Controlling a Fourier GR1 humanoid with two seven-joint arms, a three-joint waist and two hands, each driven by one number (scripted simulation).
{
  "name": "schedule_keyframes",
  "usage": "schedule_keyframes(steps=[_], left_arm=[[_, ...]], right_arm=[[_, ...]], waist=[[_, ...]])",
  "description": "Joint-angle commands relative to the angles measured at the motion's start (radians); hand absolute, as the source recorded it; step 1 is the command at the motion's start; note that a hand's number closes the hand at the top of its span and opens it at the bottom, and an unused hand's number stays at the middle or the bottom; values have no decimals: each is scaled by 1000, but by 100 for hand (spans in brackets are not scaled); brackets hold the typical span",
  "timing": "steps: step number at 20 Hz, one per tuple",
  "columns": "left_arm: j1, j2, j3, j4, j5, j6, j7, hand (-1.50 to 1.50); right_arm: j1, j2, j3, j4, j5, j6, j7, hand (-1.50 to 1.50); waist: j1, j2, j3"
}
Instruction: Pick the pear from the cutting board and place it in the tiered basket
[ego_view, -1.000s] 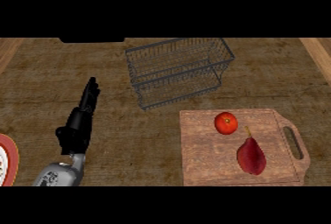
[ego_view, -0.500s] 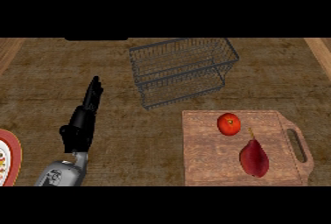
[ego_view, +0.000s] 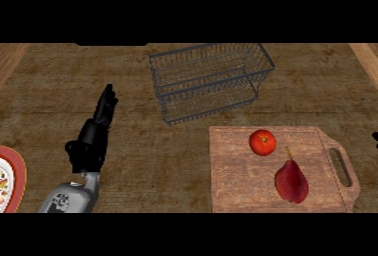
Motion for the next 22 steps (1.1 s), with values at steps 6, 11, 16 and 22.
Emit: schedule_keyframes(steps=[6,11,16,22], left_arm=[[-13,-9,18,-57,-38,-12,76,0],[46,-33,31,-8,-44,-33,-28,0],[2,-88,18,29,-77,-17,-28,0],[-6,-91,27,-23,-109,-24,58,0]], right_arm=[[25,-2,68,-51,27,76,153,-150],[8,90,192,-69,210,68,176,-150],[-47,89,182,41,339,142,61,-150],[-56,119,200,-1,387,179,60,-150]], waist=[[-4,-1,1],[0,0,0],[0,2,1],[-1,0,1]])
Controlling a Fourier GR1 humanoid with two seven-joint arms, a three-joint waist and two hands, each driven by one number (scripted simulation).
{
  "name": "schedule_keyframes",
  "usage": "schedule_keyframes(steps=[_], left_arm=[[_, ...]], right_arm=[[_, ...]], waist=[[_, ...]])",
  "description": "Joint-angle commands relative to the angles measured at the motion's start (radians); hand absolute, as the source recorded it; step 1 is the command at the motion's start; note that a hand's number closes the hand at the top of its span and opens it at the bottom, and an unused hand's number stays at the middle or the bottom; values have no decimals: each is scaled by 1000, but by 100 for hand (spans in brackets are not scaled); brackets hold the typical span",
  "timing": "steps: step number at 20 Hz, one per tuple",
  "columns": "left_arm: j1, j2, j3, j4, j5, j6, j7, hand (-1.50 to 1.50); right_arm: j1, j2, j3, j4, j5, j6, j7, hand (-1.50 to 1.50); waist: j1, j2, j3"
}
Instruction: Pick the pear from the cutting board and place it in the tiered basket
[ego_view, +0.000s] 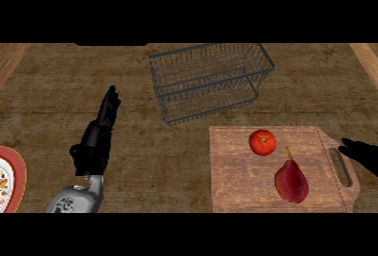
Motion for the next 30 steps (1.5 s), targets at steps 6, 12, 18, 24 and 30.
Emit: schedule_keyframes(steps=[6,12,18,24,30], left_arm=[[-3,1,57,50,4,-35,-57,0],[13,8,58,-27,-6,-68,27,0],[-24,-54,61,82,-37,-49,-41,0],[22,-53,63,20,-52,-66,-33,0],[55,-49,80,-30,-45,-96,-29,0]], right_arm=[[12,3,22,29,299,60,-294,-150],[43,100,129,82,537,-79,-332,-150],[25,85,45,200,546,-66,-432,-150],[44,150,100,253,614,-80,-459,-150],[31,153,85,346,668,-146,-599,-150]], waist=[[-2,1,0],[0,0,0],[-3,1,0],[0,0,0],[1,0,0]])
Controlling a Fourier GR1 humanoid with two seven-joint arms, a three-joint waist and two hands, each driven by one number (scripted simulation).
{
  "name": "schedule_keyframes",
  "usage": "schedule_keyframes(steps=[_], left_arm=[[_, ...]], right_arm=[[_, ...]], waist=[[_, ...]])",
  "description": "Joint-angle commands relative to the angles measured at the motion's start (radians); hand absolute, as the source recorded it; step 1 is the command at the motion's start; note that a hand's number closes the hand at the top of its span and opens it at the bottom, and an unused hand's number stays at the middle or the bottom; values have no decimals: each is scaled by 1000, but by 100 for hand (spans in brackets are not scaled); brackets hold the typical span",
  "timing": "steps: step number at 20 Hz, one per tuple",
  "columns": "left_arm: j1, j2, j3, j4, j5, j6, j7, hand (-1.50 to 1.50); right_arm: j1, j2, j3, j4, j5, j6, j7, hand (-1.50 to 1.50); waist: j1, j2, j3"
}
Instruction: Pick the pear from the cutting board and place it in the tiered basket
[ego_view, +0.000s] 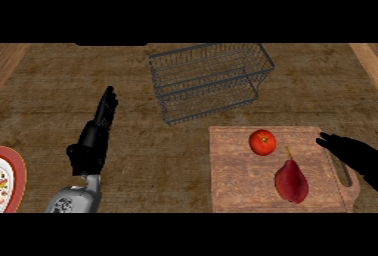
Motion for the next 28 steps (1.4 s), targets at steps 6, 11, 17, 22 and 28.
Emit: schedule_keyframes(steps=[6,11,17,22,28], left_arm=[[-7,10,49,-26,25,-54,34,0],[14,-25,24,-17,-14,-39,13,0],[-37,-12,50,-54,-24,-53,100,0],[19,-49,15,-67,-72,-15,59,0],[-37,-28,75,-20,-26,-67,55,0]], right_arm=[[-57,101,56,-13,51,65,55,-150],[-86,83,21,100,81,50,-29,-150],[-62,133,78,102,143,32,-20,-150],[4,143,99,60,185,13,-34,-150],[-84,216,126,189,224,-53,-17,-150]], waist=[[2,0,-1],[2,0,0],[1,0,0],[0,-1,0],[0,0,0]])
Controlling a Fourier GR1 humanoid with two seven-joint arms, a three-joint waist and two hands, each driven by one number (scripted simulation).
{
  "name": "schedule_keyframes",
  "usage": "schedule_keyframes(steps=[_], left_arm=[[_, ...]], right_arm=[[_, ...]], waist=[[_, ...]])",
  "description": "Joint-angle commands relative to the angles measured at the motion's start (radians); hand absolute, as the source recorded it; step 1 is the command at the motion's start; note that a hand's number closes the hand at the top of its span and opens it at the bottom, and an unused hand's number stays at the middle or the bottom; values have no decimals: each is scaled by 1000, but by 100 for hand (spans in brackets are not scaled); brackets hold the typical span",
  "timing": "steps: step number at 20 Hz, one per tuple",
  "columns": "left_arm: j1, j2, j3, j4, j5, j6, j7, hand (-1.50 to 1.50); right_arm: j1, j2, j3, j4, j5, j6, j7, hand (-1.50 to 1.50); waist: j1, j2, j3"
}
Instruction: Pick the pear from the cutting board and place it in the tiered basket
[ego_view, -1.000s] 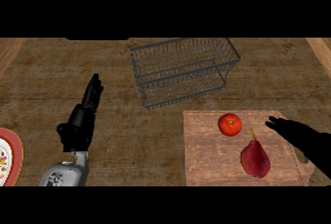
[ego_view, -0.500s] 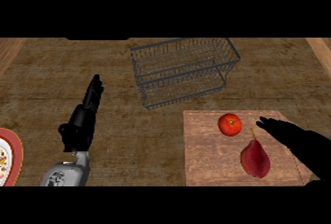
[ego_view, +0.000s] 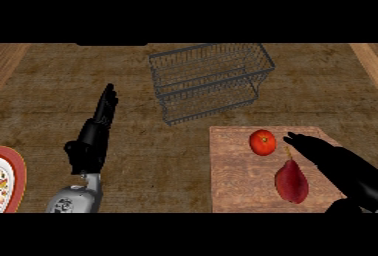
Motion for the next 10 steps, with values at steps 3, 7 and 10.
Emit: schedule_keyframes(steps=[3,7,10], left_arm=[[67,15,24,-8,22,-38,-55,0],[-70,-2,62,123,15,-19,-63,0],[6,-6,10,-47,-13,-14,34,0]], right_arm=[[-77,34,10,69,16,6,7,-150],[-5,57,30,52,39,-48,-13,-150],[14,45,14,58,37,-60,-46,-150]], waist=[[2,0,0],[-3,0,0],[-1,-1,0]])
